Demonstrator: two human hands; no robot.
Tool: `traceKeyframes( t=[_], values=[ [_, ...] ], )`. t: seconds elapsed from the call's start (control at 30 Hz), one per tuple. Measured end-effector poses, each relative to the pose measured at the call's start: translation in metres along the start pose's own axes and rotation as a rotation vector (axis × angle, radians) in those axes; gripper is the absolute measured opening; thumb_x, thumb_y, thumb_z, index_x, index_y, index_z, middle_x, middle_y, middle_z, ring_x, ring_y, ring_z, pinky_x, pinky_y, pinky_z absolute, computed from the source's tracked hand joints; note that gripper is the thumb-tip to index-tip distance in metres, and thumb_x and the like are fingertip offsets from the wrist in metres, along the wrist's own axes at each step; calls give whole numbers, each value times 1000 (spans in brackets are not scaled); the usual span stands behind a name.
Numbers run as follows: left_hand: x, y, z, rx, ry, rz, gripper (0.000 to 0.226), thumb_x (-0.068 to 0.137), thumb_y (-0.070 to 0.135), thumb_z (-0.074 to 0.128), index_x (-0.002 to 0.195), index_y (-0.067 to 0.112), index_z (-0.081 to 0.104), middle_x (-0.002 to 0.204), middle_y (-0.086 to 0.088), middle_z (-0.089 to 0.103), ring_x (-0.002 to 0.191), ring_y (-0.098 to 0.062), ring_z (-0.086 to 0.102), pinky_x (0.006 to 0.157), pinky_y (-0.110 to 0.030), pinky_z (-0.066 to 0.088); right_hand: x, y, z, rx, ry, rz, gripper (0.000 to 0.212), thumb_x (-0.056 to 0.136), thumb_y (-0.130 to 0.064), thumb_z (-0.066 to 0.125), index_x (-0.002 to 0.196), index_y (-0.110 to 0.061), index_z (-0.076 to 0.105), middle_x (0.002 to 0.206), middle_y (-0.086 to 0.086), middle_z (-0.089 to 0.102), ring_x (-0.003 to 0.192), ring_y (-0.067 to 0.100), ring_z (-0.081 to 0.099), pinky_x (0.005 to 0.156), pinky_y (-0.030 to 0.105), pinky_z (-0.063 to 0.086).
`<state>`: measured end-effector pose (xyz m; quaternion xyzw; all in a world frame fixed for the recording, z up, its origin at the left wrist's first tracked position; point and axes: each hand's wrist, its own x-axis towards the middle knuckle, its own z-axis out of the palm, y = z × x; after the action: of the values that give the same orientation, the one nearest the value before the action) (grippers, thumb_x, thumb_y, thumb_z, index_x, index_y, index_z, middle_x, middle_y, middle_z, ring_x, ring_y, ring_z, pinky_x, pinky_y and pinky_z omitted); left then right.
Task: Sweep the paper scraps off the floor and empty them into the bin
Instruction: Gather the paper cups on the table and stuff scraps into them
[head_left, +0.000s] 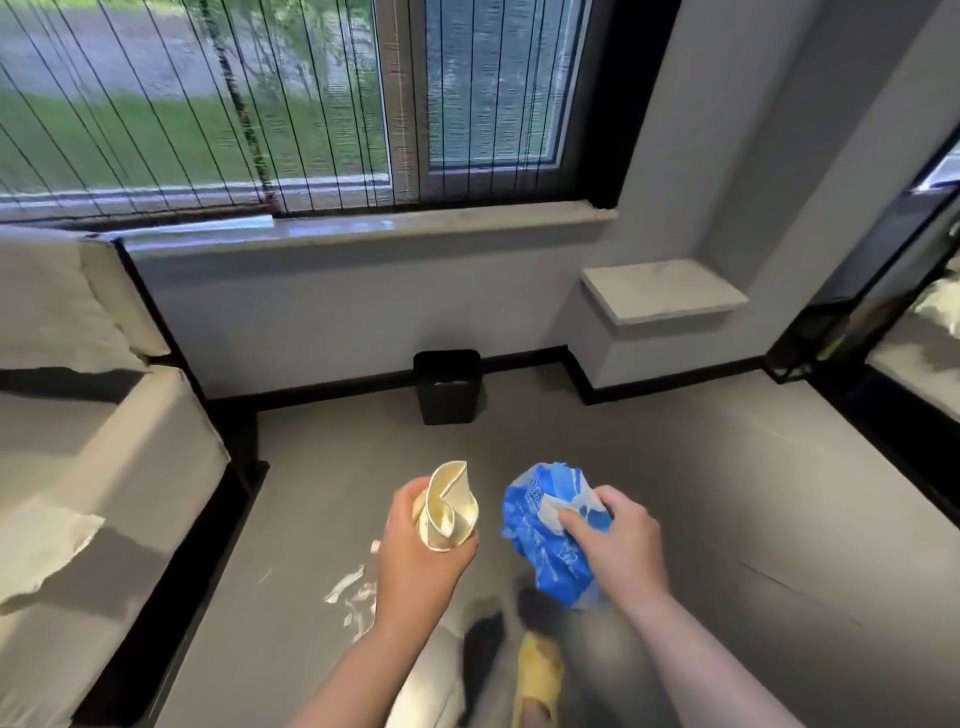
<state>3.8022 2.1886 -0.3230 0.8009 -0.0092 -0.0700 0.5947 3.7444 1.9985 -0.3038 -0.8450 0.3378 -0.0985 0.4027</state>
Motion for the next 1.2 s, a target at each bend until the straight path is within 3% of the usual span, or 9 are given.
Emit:
traceKeyframes(
  t=[0.23, 0.37, 0.5, 0.57, 0.7, 0.9, 1.03, 1.2],
  values=[
    [109, 13, 70, -1, 58, -42, 60, 68, 3, 81, 106, 37, 51, 99, 9, 65, 87, 6, 59, 67, -7, 43, 139, 0, 0, -34, -95, -34, 17, 79, -28, 73, 74, -19, 59, 70, -9, 66, 67, 9, 61, 57, 27, 46],
    [173, 38, 101, -20, 165, -69, 61, 68, 3, 82, 104, 39, 49, 97, 7, 64, 83, -4, 61, 69, -22, 49, 221, -12, -15, -54, -141, -52, 19, 80, -30, 72, 72, -22, 57, 70, -10, 65, 66, 4, 61, 51, 19, 41],
    [228, 50, 123, -53, 254, -90, 61, 67, -3, 82, 106, 31, 49, 95, 9, 61, 77, 8, 58, 70, -28, 50, 296, -29, -4, -51, -153, -52, 20, 79, -25, 73, 72, -15, 57, 68, -5, 65, 65, 11, 60, 50, 17, 38],
    [250, 48, 128, -33, 272, -108, 62, 66, -3, 83, 109, 26, 50, 96, 11, 60, 80, 11, 57, 72, -24, 49, 323, -37, 10, -31, -175, -46, 21, 79, -25, 73, 70, -14, 57, 67, -4, 64, 63, 14, 58, 51, 22, 38],
    [308, 41, 130, -36, 306, -145, 60, 69, 2, 84, 111, 28, 50, 97, 14, 60, 81, 10, 57, 67, -15, 44, 375, -48, 41, -37, -260, -60, 16, 79, -25, 72, 73, -18, 59, 68, -7, 66, 60, 4, 59, 48, 15, 39],
    [422, 46, 127, -46, 323, -165, 62, 71, 1, 82, 115, 27, 48, 98, 18, 58, 83, 7, 55, 63, -6, 39, 459, -79, 79, -116, -313, -84, 22, 79, -32, 74, 70, -22, 57, 66, -11, 63, 61, 0, 57, 51, 15, 41],
    [484, 43, 124, -24, 305, -184, 62, 70, 5, 83, 113, 33, 48, 99, 18, 60, 86, 6, 56, 64, -10, 38, 511, -101, 112, -99, -334, -59, 22, 79, -31, 74, 69, -22, 57, 65, -8, 64, 59, 2, 58, 52, 18, 40],
    [530, 31, 131, -46, 336, -198, 63, 69, -3, 83, 114, 26, 50, 102, 13, 60, 85, 11, 56, 68, -4, 41, 557, -114, 145, -88, -360, -29, 24, 79, -33, 75, 66, -22, 57, 62, -14, 63, 55, 3, 56, 48, 18, 36]
  ],
)
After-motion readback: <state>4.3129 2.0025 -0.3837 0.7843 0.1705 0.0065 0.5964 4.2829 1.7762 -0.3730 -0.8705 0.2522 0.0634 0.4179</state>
